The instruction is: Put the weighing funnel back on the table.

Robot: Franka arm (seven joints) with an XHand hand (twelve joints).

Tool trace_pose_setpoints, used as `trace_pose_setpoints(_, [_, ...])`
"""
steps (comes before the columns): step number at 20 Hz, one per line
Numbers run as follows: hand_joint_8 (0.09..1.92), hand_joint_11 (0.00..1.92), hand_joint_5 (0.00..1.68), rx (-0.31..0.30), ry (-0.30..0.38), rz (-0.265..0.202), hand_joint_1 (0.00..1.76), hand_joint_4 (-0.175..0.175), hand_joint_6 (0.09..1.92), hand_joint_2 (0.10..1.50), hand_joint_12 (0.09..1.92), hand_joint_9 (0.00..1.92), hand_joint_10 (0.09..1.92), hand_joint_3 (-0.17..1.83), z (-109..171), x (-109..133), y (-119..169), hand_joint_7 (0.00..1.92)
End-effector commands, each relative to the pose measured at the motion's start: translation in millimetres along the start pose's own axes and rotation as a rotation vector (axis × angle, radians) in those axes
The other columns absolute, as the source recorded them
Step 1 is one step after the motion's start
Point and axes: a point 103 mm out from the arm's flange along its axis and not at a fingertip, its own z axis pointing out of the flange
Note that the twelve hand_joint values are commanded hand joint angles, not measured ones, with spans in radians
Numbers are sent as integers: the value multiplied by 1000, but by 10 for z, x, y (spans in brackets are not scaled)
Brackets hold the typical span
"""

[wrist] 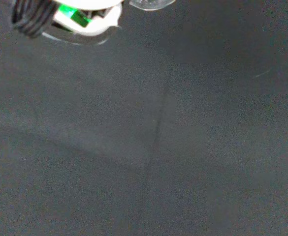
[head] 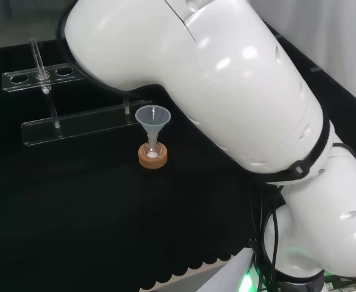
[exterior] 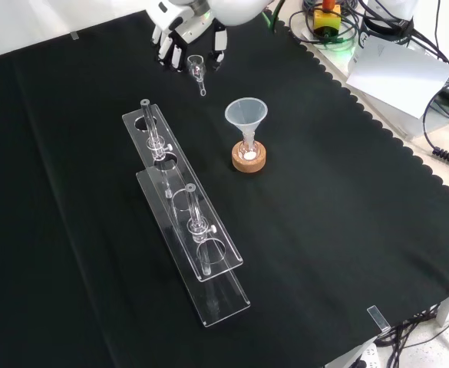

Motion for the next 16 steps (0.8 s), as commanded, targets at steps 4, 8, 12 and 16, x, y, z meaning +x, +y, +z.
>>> trace_pose_setpoints(4, [631,674,1198,11,57,-17,1102,175,817,677,1103,886,345,681,328,-122,390,550])
trace_pose_setpoints(8, [631,673,1197,16,83,-14,1102,175,818,677,1105,886,346,681,494,-204,458,550])
trace_pose_setpoints(12, [632,673,1196,11,103,-10,1102,175,819,678,1106,886,347,680,643,-274,516,550])
trace_pose_setpoints(16, [632,672,1196,-15,142,-17,1101,175,820,678,1108,886,348,680,760,-278,591,551])
